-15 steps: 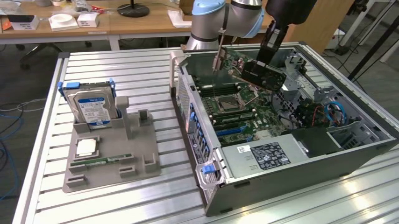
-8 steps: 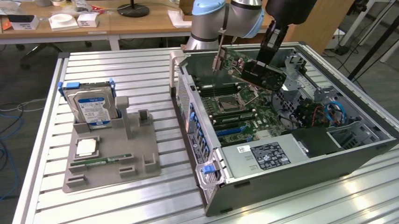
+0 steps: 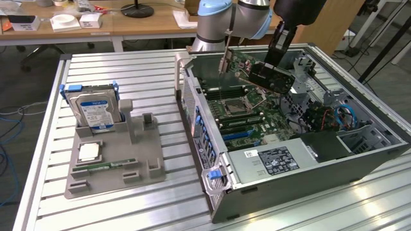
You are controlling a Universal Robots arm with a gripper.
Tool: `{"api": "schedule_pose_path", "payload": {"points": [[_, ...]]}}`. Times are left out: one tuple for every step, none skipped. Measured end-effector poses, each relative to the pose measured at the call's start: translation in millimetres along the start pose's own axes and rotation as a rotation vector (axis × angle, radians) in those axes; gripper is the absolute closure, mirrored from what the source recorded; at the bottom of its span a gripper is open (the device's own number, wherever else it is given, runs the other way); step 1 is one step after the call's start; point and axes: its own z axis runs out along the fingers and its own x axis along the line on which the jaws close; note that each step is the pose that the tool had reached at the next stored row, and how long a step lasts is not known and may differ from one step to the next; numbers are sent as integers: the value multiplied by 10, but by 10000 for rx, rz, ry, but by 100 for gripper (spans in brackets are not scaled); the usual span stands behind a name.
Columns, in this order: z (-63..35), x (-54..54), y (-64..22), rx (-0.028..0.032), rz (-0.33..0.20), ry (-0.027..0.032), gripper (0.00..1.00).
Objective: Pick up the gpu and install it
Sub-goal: 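Insert the gpu into the slot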
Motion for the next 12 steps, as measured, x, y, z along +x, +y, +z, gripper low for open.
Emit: {"api": "schedule_pose_path", "payload": {"points": [[0, 0, 0, 0, -36, 2, 74], [0, 0, 0, -1, -72, 5, 74], [0, 0, 0, -2, -113, 9, 74], [0, 0, 0, -2, -155, 11, 74], [0, 0, 0, -3, -198, 14, 74], [0, 0, 0, -4, -247, 17, 74], [0, 0, 0, -5, -293, 21, 74], [-1, 0, 0, -6, -340, 25, 74], [0, 0, 0, -6, -387, 27, 74], [0, 0, 0, -7, -432, 31, 74], [0, 0, 0, -8, -476, 34, 74], [0, 0, 0, -9, -519, 37, 74]]}}
